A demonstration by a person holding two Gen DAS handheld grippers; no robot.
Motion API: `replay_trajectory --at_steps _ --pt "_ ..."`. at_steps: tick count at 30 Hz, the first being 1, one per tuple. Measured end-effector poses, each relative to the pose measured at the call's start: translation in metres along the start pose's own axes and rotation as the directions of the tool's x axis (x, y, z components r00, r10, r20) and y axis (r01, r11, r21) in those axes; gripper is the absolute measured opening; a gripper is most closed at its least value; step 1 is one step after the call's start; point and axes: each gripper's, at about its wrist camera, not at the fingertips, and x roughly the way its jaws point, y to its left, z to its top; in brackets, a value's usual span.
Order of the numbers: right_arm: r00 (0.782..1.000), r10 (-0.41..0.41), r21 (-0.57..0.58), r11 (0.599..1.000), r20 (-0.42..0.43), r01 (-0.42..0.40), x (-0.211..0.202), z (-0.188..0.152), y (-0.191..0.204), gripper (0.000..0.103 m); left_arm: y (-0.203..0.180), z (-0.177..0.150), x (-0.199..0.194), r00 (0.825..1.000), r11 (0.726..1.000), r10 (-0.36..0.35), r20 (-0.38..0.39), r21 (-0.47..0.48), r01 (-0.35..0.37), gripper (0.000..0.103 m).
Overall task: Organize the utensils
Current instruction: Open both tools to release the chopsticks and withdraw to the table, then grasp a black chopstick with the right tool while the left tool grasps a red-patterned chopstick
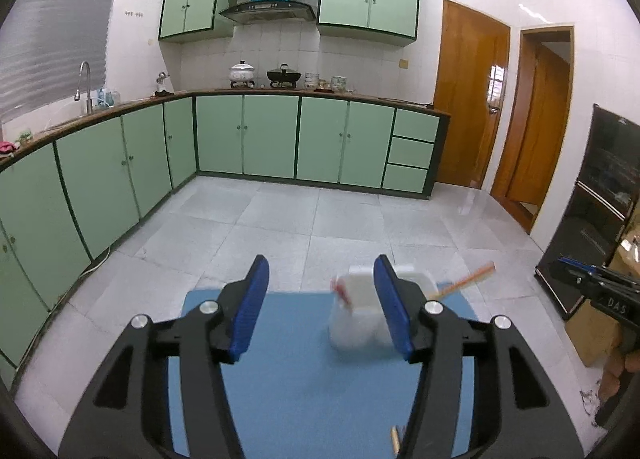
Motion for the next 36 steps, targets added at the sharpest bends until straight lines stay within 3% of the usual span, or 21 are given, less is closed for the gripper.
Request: replay_trajectory --at_steps 5,10,18,27,36 --pt "1.0 -0.003 -0.038 0.999 -0.026 0.002 -0.033 -0.094 0.005 0.027 0.024 -0.06 -0.048 0.999 0.999 0.047 0.014 -0.015 -0.047 0.066" --pt "0.993 0.01 0.027 1.0 -0.116 -0.007 -0.05 -0.188 0.003 0.033 0.035 -0.139 -0.085 0.997 0.997 0.057 -0.043 -0.041 -0.059 0.072" --pt "0.986 -0.022 -0.017 1.0 -0.165 0.02 -0.076 -0.29 0.031 0.036 0.015 -0.245 -0.122 0.992 0.998 0.013 -0.128 -0.066 -0.022 0.074" --pt "0.983 -0.008 -0.172 0.985 -0.183 -0.024 -0.072 -0.331 0.093 0.036 -0.015 -0.3 -0.127 0.989 1.0 -0.002 -0.147 -0.005 0.001 0.074" --pt "0.99 -0.027 -0.21 0.978 -0.141 -0.003 -0.063 -0.34 0.108 0.036 -0.01 -0.331 -0.125 0.986 0.999 0.047 -0.162 -0.007 -0.049 0.074"
